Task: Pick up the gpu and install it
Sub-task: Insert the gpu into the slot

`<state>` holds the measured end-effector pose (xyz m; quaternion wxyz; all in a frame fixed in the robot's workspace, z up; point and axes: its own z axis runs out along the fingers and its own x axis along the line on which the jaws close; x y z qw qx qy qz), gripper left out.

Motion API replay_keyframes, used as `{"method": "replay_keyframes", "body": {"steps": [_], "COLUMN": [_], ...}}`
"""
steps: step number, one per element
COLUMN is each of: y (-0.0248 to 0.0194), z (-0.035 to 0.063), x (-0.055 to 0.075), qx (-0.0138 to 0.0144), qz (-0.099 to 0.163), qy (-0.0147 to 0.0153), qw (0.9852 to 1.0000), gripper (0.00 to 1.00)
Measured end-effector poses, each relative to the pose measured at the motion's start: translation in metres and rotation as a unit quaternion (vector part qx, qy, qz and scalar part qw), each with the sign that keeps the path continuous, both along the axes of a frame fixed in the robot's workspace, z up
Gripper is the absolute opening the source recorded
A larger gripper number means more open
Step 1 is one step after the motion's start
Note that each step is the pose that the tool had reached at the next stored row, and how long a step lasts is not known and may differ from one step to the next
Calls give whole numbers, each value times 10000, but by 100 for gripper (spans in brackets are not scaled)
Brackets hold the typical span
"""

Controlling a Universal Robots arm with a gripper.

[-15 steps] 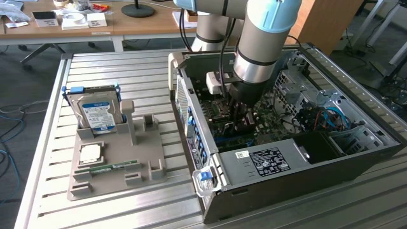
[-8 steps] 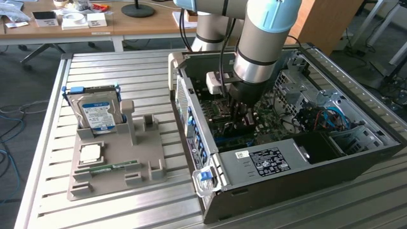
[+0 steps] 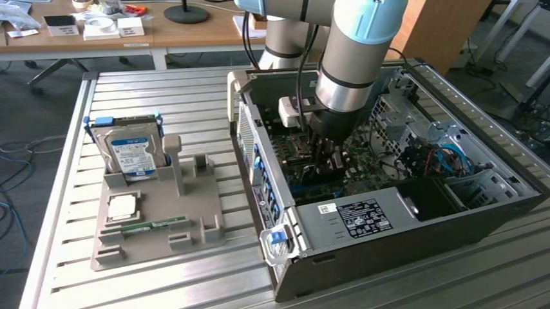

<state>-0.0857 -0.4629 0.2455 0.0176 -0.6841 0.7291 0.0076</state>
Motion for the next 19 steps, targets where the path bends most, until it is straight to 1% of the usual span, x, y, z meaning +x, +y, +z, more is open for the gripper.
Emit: {"method": "replay_keyframes", "body": {"steps": [4, 9, 19], "y": [-1, 1, -3], "z": [-15, -29, -35], "x": [-1, -11, -13], "qx": [-3, 2, 0], "qz": [0, 1, 0], "qy": [1, -1, 1], "qw": [10000, 10000, 10000], "gripper": [27, 27, 27]}}
